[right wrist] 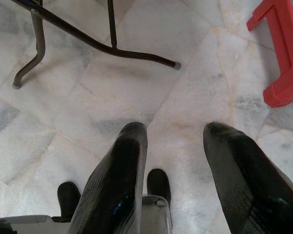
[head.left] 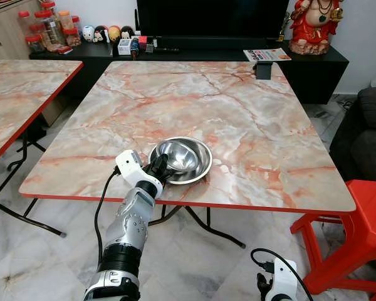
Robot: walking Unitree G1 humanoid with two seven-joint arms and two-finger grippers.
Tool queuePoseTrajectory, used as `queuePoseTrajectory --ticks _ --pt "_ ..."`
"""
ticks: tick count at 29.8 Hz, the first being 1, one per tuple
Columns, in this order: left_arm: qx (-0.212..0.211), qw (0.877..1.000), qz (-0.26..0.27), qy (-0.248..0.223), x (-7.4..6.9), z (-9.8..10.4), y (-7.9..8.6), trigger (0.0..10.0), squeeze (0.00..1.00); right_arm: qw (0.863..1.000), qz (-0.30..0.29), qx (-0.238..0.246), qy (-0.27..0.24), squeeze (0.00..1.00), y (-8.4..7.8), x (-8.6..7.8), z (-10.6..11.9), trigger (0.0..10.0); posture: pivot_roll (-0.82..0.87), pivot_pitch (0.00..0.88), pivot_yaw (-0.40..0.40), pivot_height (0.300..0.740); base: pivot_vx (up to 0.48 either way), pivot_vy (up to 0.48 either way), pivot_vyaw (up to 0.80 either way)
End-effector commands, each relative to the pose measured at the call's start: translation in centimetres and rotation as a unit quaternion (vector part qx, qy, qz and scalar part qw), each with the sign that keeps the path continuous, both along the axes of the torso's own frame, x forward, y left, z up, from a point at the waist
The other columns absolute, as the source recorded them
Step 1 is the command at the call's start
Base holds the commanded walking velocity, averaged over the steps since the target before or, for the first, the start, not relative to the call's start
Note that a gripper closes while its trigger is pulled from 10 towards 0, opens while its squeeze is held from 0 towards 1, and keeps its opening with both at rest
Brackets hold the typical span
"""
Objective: Setting the table
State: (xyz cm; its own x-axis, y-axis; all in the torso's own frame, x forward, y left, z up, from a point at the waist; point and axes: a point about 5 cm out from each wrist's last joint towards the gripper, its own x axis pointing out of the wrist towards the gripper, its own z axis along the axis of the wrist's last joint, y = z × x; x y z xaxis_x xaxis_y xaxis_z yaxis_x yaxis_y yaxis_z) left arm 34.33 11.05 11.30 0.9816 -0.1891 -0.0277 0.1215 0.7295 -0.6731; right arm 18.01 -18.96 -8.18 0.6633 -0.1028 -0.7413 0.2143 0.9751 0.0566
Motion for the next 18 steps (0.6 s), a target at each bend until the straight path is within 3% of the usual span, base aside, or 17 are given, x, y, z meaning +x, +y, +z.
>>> queuePoseTrajectory --ticks 1,7,14,18 --pt "0.01 1.0 -0.005 0.013 -0.1 -0.4 -0.2 10.0 0.0 1.0 -0.001 0.001 0.003 0.0 0.1 -0.2 -0.1 10.0 0.01 0.0 0.015 0.74 0.0 0.0 0.0" --pt "0.018 1.0 -0.012 0.017 -0.2 -0.6 -0.3 10.0 0.0 1.0 0.0 0.001 0.004 0.0 0.1 -0.3 -0.1 10.0 0.01 0.0 0.015 0.74 0.0 0.0 0.0" --pt "0.098 0.994 -0.051 0.017 -0.5 -0.8 -0.2 10.0 0.0 1.0 0.001 0.001 0.003 0.0 0.2 -0.2 -0.1 10.0 0.0 0.0 0.015 0.74 0.0 0.0 0.0" --pt "0.174 0.983 -0.056 0.008 -0.1 -0.1 2.5 10.0 0.0 1.0 0.001 0.001 0.003 0.0 0.2 -0.2 -0.1 10.0 0.01 0.0 0.014 0.74 0.0 0.0 0.0"
